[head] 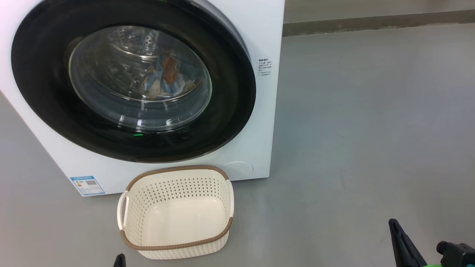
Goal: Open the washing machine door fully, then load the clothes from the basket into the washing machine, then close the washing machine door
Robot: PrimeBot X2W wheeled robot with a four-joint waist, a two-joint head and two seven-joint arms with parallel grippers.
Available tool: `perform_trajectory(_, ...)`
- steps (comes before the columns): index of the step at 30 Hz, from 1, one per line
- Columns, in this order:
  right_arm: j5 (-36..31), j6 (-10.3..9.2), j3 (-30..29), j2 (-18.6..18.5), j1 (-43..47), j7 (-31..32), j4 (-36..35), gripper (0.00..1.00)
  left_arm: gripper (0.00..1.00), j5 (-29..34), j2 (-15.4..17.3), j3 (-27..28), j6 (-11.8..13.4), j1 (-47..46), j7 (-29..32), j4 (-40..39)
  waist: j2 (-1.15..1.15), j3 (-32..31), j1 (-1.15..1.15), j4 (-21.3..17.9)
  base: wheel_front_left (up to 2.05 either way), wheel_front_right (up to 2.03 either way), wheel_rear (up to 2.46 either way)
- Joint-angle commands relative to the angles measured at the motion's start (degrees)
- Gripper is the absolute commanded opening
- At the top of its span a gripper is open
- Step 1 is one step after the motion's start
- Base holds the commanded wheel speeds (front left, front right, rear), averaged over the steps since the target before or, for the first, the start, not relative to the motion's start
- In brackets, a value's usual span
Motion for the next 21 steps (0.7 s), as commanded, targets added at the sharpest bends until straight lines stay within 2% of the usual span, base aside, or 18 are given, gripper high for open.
perform_trajectory(1,1.3,-0.05,-0.2,-0.4,-2.1,0.4,-1.2,0.0,0.0,-1.2,0.6,0.9,-0.3,-2.2,0.2,-1.6,-0.01,0.0,-0.01,0.0,0.0,0.0,0.0)
perform_trajectory(21,14.4,-0.1,-0.6,0.3,-3.8,3.9,-0.8,0.0,0.0,-13.7,0.9,2.5,-1.1,-3.9,3.7,-2.3,-0.01,0.4,-0.01,0.3,0.0,0.0,0.0)
